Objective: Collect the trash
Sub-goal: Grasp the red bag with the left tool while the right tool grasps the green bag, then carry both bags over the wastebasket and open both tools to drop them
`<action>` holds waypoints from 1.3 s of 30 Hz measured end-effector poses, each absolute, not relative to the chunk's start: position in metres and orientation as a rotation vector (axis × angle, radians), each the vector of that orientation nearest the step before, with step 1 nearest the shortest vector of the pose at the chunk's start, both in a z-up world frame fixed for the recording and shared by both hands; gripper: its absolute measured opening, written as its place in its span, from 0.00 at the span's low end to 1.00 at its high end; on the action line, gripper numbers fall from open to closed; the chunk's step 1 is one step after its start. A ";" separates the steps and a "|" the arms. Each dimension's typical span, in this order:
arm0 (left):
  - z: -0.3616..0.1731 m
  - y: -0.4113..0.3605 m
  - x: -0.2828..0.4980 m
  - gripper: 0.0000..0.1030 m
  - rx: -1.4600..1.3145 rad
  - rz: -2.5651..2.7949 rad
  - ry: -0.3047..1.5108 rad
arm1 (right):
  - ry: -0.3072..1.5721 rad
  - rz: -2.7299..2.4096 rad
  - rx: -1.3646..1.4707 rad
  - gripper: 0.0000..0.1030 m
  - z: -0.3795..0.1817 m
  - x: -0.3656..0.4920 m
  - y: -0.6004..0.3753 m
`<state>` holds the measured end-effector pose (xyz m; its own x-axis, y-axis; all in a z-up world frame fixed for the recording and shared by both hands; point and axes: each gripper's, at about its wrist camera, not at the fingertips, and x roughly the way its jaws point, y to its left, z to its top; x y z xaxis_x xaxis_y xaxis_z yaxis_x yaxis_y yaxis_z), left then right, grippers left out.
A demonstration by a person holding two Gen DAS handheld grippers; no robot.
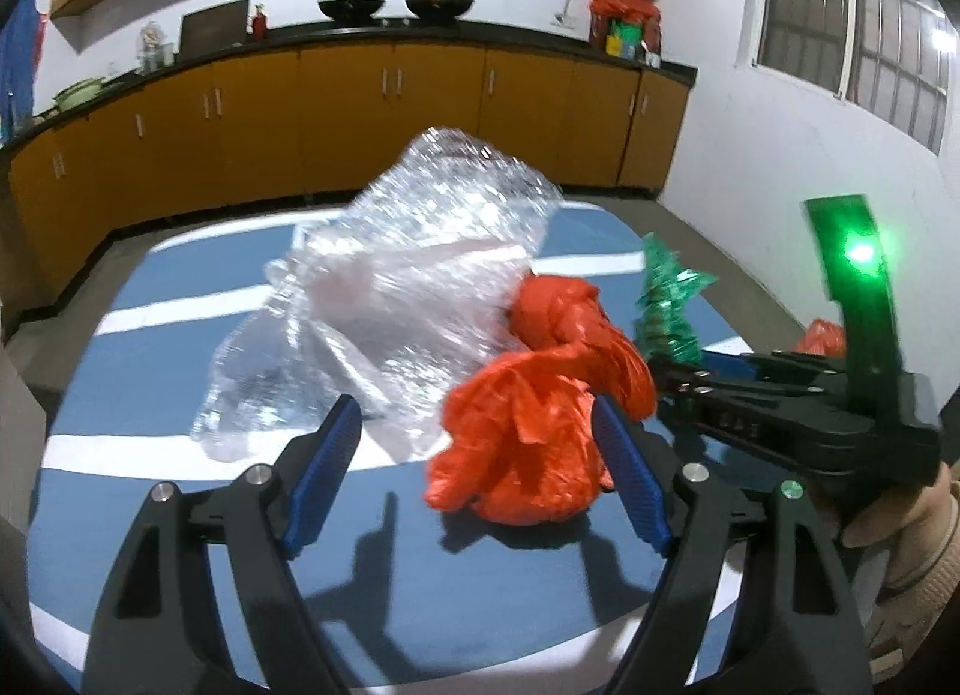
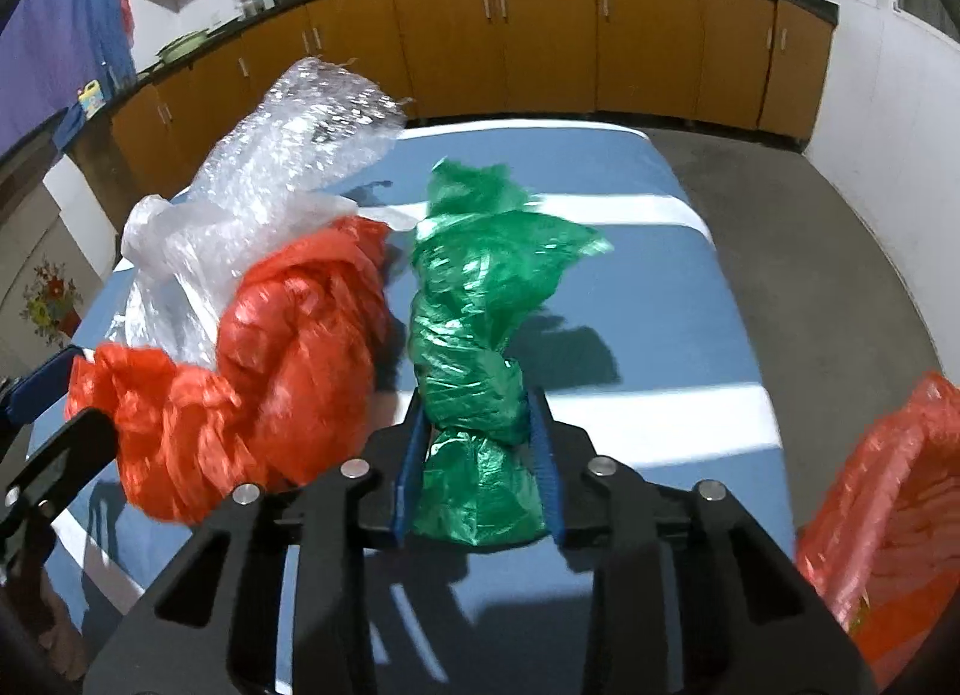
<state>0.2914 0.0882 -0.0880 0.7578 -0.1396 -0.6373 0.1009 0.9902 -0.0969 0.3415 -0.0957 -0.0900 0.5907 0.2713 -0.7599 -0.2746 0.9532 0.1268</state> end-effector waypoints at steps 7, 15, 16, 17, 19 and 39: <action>-0.107 0.075 0.310 0.67 -0.089 -0.160 0.798 | 0.886 0.300 0.034 0.31 -0.091 0.322 -0.121; -0.112 0.072 0.306 0.34 -0.099 -0.186 0.798 | 0.885 0.295 0.043 0.31 -0.092 0.300 -0.130; -0.111 0.072 0.304 0.33 -0.097 -0.189 0.793 | 0.884 0.295 0.043 0.31 -0.091 0.300 -0.130; -0.109 0.071 0.301 0.32 -0.096 -0.190 0.788 | 0.883 0.293 0.044 0.31 -0.089 0.299 -0.130; -0.105 0.071 0.296 0.31 -0.095 -0.191 0.777 | 0.880 0.292 0.046 0.31 -0.088 0.296 -0.131; -0.064 0.055 0.250 0.31 -0.095 -0.255 0.700 | 0.761 0.230 0.041 0.31 -0.040 0.254 -0.158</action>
<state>0.2500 0.0552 -0.0636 0.7351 -0.2631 -0.6248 0.1995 0.9648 -0.1716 0.2535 -0.1580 -0.0405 0.7002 0.2211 -0.6789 -0.1912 0.9742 0.1200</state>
